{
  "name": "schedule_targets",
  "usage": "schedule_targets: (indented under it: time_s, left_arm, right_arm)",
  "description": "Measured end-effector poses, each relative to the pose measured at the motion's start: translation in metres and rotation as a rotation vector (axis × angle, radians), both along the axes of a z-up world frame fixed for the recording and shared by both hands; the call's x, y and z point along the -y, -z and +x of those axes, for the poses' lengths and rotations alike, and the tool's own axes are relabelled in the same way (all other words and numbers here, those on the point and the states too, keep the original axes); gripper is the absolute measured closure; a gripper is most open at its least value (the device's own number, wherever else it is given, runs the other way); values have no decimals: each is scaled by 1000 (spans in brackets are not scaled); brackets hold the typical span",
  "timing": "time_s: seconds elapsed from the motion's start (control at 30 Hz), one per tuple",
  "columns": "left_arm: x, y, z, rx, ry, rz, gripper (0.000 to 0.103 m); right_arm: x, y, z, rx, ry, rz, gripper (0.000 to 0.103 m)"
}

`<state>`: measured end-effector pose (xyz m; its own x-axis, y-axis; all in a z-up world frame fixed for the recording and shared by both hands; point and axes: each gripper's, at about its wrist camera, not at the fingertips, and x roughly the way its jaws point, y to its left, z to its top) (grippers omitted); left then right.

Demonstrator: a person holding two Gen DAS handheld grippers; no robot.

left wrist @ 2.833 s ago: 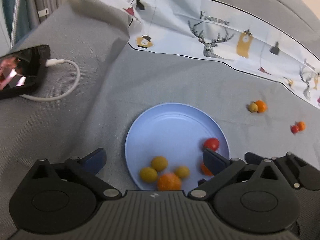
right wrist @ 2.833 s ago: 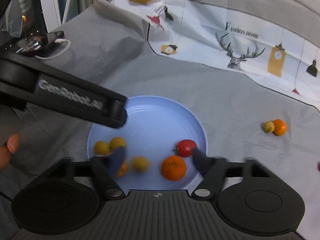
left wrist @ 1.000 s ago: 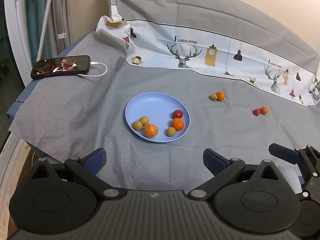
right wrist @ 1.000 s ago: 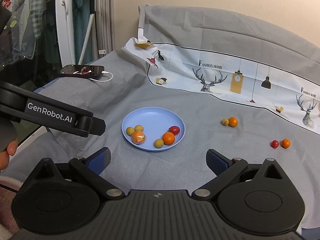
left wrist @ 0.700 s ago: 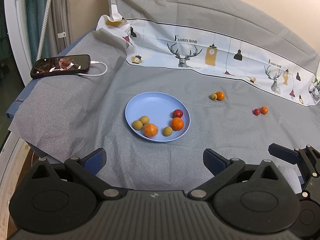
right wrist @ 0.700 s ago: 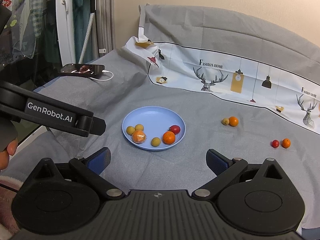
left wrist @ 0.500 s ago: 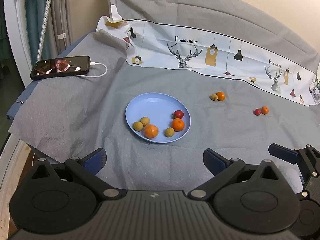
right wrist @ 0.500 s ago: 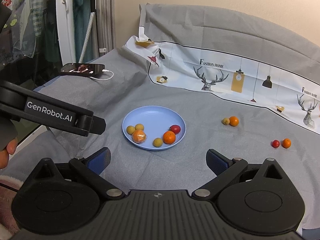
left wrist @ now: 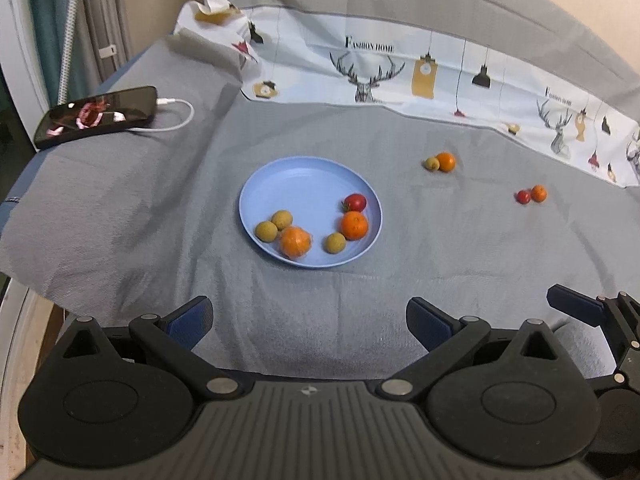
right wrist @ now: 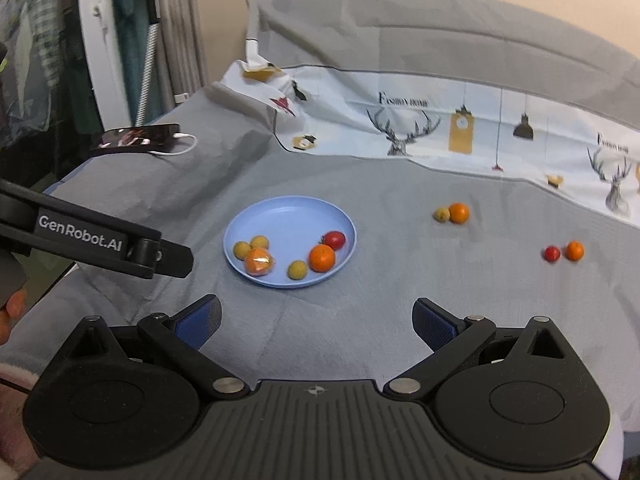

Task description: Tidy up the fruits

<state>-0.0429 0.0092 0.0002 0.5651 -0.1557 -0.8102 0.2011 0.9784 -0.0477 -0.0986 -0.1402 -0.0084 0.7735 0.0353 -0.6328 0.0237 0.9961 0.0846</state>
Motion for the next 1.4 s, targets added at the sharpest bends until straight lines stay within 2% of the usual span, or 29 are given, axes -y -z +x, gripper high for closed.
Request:
schedule_targets:
  time_s: [0.2, 0.47, 0.6, 0.73, 0.83, 0.97, 1.1, 1.13, 1.17, 1.2, 1.23, 1.27, 1.3, 1.33, 1.4]
  left_arm:
    - [34, 4, 39, -31, 37, 5, 0]
    - [134, 17, 128, 8, 187, 32, 0]
    - [188, 43, 177, 1, 241, 67, 0]
    - [232, 72, 235, -57, 261, 57, 0]
    - [264, 89, 271, -59, 293, 59, 0]
    - [310, 115, 308, -49, 371, 100, 0]
    - [344, 152, 334, -125, 445, 152, 1]
    - [348, 159, 336, -139, 461, 158, 3]
    - [351, 163, 337, -144, 479, 161, 25]
    - [355, 167, 338, -154, 502, 181, 61]
    - [358, 170, 338, -165, 513, 209, 59]
    - [357, 169, 338, -158, 510, 200, 59]
    - [355, 167, 337, -149, 511, 182, 59]
    - [353, 164, 336, -144, 509, 167, 60]
    - [347, 154, 335, -133, 498, 128, 60]
  right_arm:
    - [40, 15, 10, -4, 119, 33, 2]
    - [147, 48, 41, -3, 439, 44, 1]
    - [212, 75, 70, -14, 576, 23, 1]
    - [282, 99, 101, -17, 707, 21, 1]
    - [334, 119, 124, -32, 784, 6, 1]
    - [386, 145, 153, -65, 825, 20, 1]
    - [409, 165, 178, -100, 798, 42, 1]
    - [412, 168, 184, -108, 788, 47, 1]
    - [414, 173, 190, -121, 774, 49, 2]
    - [414, 175, 193, -131, 762, 50, 5]
    - [412, 177, 197, -136, 758, 25, 8]
    - [409, 177, 199, -132, 751, -20, 27]
    - [405, 175, 200, -121, 717, -59, 66]
    - [402, 173, 200, -112, 696, -81, 65]
    - [407, 170, 195, -99, 704, -17, 65]
